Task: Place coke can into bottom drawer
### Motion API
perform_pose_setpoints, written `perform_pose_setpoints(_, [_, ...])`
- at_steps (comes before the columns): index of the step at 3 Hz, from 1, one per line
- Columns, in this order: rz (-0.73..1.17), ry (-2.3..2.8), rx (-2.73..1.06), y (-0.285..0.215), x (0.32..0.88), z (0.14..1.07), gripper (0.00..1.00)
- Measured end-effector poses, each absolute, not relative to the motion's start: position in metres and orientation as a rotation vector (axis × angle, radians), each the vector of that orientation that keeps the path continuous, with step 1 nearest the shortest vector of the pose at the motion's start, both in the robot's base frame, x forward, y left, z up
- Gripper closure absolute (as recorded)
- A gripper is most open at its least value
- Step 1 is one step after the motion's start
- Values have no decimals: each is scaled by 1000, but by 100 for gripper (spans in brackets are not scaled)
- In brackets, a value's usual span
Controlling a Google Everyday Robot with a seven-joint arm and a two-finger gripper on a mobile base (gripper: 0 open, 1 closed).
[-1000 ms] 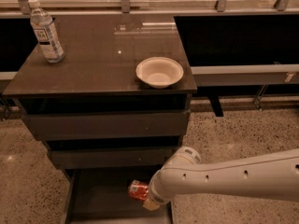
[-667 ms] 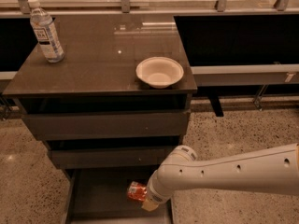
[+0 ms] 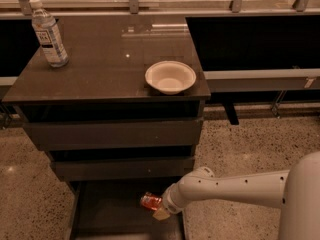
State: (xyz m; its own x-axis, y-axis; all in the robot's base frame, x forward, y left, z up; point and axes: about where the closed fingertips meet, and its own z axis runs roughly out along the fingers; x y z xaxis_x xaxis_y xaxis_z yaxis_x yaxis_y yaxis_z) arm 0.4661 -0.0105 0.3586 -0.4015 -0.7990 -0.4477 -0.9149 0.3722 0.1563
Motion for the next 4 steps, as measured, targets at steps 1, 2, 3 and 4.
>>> perform_pose_setpoints(1, [650,2282,-1569,-3,467,304,100])
perform_pose_setpoints(2, [729,2224,-1674,18,462,258,100])
perform_pose_setpoints(3, [789,2185,-1741,38,462,226,100])
perform_pose_setpoints(4, [832,2187,-1779,50,464,200,100])
